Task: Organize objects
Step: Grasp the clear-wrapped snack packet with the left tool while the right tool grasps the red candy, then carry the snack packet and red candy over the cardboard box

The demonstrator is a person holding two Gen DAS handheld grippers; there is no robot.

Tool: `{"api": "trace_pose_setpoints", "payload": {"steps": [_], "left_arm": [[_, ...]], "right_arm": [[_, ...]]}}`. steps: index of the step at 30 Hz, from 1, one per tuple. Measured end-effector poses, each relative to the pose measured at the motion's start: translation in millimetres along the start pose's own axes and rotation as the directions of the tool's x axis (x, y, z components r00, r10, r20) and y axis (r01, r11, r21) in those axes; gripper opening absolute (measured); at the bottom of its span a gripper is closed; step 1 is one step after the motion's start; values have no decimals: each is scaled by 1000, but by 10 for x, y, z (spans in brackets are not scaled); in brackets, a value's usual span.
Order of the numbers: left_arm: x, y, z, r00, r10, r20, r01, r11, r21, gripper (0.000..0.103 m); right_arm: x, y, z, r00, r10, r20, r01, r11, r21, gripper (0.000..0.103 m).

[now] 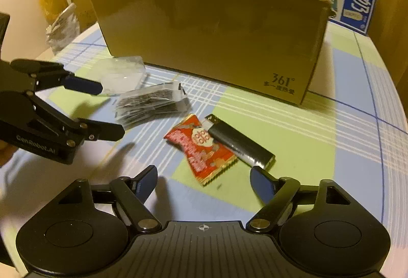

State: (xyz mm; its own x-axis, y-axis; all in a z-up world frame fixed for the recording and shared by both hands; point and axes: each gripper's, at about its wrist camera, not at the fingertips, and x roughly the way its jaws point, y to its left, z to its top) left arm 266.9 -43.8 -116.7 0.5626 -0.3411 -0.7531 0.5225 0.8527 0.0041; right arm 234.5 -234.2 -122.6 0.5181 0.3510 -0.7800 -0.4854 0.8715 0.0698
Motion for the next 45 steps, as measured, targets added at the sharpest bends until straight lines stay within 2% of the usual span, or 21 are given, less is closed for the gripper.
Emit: {"api": "trace_pose_setpoints", "payload": {"steps": [6, 8, 11, 13, 16, 17, 18, 21, 23, 28, 34, 36, 40, 45], "left_arm": [[99, 47, 70, 1000, -19, 4, 19, 1000, 15, 83], [117, 47, 89, 999, -32, 7, 32, 999, 24, 83], [147, 11, 116, 999, -50, 14, 50, 997, 50, 82], [188, -33, 139, 998, -60, 11, 59, 996, 70, 81], [236, -91, 170, 997, -72, 2, 71, 993, 94, 71], [256, -133, 180, 998, -70, -2, 70, 992, 104, 64], [268, -162, 182, 998, -67, -9, 67, 991, 116, 63], [238, -186, 160, 998, -64, -10, 64, 992, 111, 43], [188, -184, 136, 998, -52, -19, 54, 994, 99, 36], [-25, -187, -27, 998, -19, -55, 21, 998, 52, 34], [-249, -250, -257, 998, -11, -54, 13, 999, 47, 36], [-261, -264, -281, 999, -6, -47, 9, 999, 53, 41], [-234, -259, -263, 999, 1, -36, 0, 999, 41, 42], [-181, -265, -233, 999, -7, -36, 8, 1000, 25, 42]], "right_arm": [[114, 13, 75, 999, 31, 34, -28, 997, -76, 74], [134, 20, 96, 998, 39, 42, -35, 994, -104, 67], [122, 23, 105, 997, 60, 49, -53, 990, -129, 49], [110, 33, 124, 997, 58, 47, -52, 991, -127, 29], [64, 5, 115, 998, 45, 35, -42, 996, -81, 27], [43, -6, 106, 999, 38, 32, -36, 998, -58, 27], [20, -14, 90, 999, 29, 28, -28, 999, -36, 26], [-52, -26, 47, 1000, 12, 21, -13, 1000, 15, 25], [-102, -36, 14, 1000, 3, 17, -4, 999, 44, 25], [-232, 41, -99, 1000, -12, 6, 11, 996, 93, 25], [-304, 254, -217, 999, -45, 8, 44, 997, 67, 25], [-304, 290, -244, 998, -55, 15, 54, 997, 52, 26], [-268, 357, -262, 996, -82, 25, 82, 997, -15, 28], [-255, 333, -257, 997, -78, 27, 78, 997, 6, 28]]}}
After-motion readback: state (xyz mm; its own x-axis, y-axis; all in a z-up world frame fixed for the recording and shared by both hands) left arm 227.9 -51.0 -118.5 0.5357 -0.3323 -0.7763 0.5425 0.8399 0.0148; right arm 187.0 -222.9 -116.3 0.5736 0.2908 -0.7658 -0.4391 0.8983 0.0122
